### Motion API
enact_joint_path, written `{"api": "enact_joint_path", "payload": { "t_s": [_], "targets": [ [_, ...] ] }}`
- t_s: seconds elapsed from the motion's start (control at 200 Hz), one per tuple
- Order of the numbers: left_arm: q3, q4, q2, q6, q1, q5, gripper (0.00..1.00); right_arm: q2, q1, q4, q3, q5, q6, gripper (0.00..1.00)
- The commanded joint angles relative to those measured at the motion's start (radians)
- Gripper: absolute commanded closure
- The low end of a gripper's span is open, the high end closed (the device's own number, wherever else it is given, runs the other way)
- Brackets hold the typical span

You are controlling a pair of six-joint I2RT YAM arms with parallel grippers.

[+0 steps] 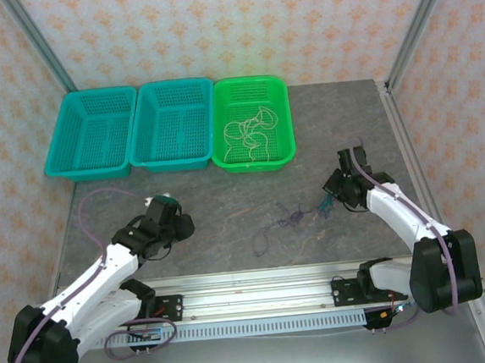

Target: Untangle the cables

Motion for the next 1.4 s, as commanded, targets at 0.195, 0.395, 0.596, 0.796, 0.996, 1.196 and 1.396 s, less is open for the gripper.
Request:
{"api": "enact_joint_path", "payload": {
  "t_s": [0.195, 0.395, 0.596, 0.796, 0.996, 1.196, 1.396],
  "targets": [
    [0.160, 0.248, 0.082, 0.208, -0.307, 0.036, 0.64, -0.006, 0.000, 0.035, 0.083, -0.207, -0.127, 1.00],
    [0.344, 0.237, 0.476, 0.147, -0.392, 0.085, 0.63, -0.007, -0.001, 0.027, 0.081, -0.233, -0.108, 1.00],
    [0.489, 0.184, 0.761, 0.123, -0.454, 0.150, 0.44, -0.044, 0.000, 0.014, 0.058, -0.223, -0.112, 1.00],
    [0.522, 0.160, 0.854, 0.074, -0.493, 0.112, 0.36, -0.042, 0.000, 0.022, 0.050, -0.226, -0.101, 1.00],
    [0.508, 0.164, 0.878, 0.059, -0.492, 0.118, 0.65, -0.035, 0.000, 0.033, 0.046, -0.224, -0.092, 1.00],
    [0.513, 0.130, 0.867, 0.048, -0.493, 0.079, 1.00, -0.040, 0.000, 0.011, 0.046, -0.105, -0.047, 1.00],
    [0.450, 0.075, 0.722, 0.036, -0.447, -0.049, 1.00, -0.090, -0.007, -0.052, 0.025, 0.188, 0.029, 1.00]
  ]
}}
